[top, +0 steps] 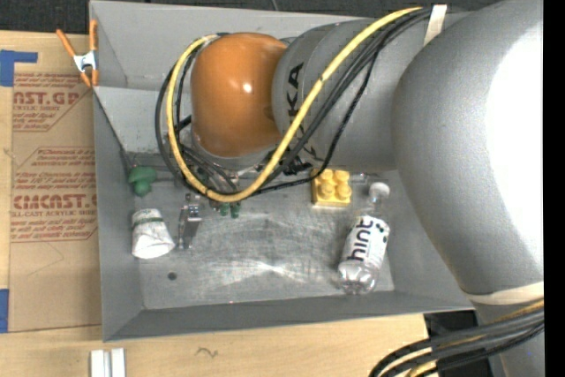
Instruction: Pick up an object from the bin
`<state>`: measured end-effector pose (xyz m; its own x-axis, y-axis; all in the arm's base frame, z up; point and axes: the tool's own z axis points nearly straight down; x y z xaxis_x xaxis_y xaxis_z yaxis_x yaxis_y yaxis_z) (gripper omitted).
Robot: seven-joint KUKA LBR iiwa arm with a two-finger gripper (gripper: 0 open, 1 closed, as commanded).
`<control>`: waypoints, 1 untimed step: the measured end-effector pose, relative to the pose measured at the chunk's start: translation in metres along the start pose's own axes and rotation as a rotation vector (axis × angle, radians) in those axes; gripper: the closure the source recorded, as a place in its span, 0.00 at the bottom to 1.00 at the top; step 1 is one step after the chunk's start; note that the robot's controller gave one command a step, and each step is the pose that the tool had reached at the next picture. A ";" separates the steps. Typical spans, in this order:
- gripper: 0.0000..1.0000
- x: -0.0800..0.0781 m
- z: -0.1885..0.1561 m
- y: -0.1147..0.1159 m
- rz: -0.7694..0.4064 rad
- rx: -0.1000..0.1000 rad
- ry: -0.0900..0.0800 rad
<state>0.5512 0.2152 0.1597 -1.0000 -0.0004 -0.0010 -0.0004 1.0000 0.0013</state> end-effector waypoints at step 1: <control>0.00 0.003 0.006 0.022 -0.188 0.001 -0.001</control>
Offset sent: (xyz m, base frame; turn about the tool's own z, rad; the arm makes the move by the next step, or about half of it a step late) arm -0.0006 0.0309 -0.0057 -0.1790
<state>0.5486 0.2369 0.1532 -0.9823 -0.1875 -0.0026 -0.1875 0.9823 0.0001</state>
